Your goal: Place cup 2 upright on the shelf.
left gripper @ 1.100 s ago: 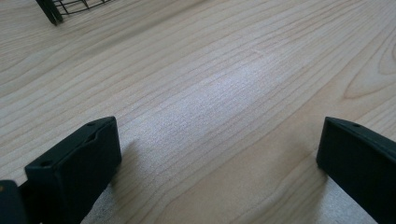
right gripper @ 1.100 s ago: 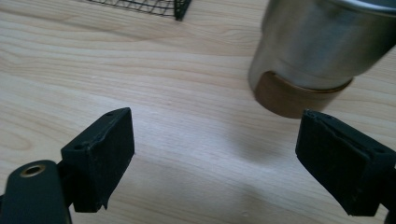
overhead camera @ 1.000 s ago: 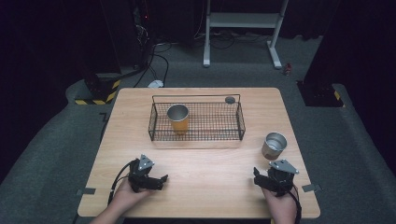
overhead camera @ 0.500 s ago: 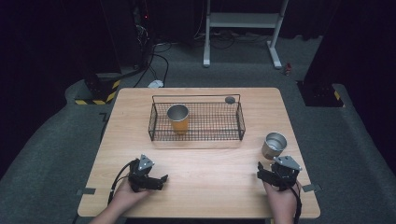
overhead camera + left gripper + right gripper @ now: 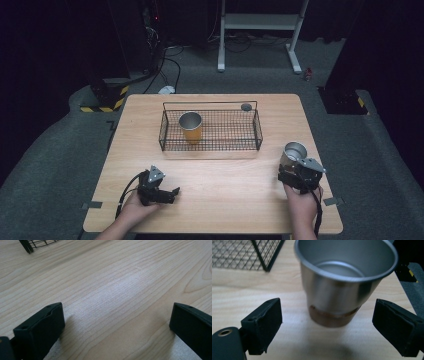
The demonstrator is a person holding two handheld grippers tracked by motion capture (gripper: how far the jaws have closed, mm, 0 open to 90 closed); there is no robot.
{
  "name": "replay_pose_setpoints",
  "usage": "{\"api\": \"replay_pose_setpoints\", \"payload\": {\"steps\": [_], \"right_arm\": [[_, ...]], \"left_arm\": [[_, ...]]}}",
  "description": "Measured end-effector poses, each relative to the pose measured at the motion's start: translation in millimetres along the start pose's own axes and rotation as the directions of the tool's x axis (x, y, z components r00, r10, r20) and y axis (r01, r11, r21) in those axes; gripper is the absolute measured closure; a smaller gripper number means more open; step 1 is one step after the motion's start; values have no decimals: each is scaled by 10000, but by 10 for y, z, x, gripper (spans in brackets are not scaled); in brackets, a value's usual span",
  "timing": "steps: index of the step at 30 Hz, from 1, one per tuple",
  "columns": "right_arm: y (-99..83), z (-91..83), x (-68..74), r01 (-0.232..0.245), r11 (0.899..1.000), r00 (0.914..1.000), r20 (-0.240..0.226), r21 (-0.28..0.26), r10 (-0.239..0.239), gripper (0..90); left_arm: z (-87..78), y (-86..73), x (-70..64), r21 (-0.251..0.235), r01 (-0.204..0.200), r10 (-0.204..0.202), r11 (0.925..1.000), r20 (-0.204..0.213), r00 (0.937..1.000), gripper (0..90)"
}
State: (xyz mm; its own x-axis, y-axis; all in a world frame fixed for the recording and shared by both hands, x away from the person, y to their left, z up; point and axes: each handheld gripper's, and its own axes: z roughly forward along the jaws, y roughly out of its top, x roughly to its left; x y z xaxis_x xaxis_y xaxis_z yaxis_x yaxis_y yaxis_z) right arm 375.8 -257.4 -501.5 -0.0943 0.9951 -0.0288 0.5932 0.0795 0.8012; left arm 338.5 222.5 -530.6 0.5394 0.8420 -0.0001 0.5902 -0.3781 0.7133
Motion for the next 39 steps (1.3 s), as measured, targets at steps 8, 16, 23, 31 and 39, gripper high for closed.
{"api": "replay_pose_setpoints", "payload": {"steps": [8, 16, 23, 31, 39], "right_arm": [[98, 106, -55, -101, 9997, 9999, 28, -242, 101, 93], [172, 160, -89, -198, 9981, 9997, -127, -590, 191, 137], [215, 175, -96, -49, 9984, 10000, -66, -565, 46, 183], [245, 114, -40, 265, 9971, 9995, -176, -712, -278, 185], [299, -19, 126, 561, 9933, 9965, -554, -1009, -619, 185]], "left_arm": [[-2, 0, 2, 27, -38, 38, 10000, -4, 10000, 2], [-5, -4, 5, 14, -64, 64, 10000, 23, 10000, 2], [-23, -19, 13, 41, -142, 141, 9999, 41, 9999, 3], [-25, -22, 11, 33, -137, 137, 9999, 32, 9999, 2], [-24, -22, 8, 14, -95, 95, 10000, 48, 9999, 2]]}}
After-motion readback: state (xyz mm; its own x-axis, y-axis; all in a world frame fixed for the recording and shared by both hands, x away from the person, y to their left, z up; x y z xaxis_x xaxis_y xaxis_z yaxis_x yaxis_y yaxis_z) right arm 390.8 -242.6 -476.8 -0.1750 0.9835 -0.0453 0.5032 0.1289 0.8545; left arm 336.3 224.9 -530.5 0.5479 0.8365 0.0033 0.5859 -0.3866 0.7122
